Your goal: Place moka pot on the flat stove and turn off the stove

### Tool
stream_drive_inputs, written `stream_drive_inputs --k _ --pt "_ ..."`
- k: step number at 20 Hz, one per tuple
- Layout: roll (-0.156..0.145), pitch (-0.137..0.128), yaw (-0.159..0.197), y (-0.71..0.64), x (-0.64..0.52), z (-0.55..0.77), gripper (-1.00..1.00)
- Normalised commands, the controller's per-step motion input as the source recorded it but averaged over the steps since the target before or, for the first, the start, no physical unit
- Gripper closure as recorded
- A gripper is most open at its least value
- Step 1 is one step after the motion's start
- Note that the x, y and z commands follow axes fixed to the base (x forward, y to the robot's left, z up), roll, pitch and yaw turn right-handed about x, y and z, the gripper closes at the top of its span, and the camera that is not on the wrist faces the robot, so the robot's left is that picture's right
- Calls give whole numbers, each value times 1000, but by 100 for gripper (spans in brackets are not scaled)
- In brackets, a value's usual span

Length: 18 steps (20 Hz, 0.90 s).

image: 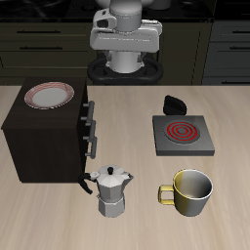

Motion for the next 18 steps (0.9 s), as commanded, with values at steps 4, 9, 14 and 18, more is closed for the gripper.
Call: stream_drive_inputs --k 4,9,14,18 --pt "-17 -4 -2 -24 206 98 -100" --pt "-14 -26 11 34 319 173 -100" --pt "11 22 3 -1 399 67 -100" --pt "25 20 -14 -17 273 35 -100"
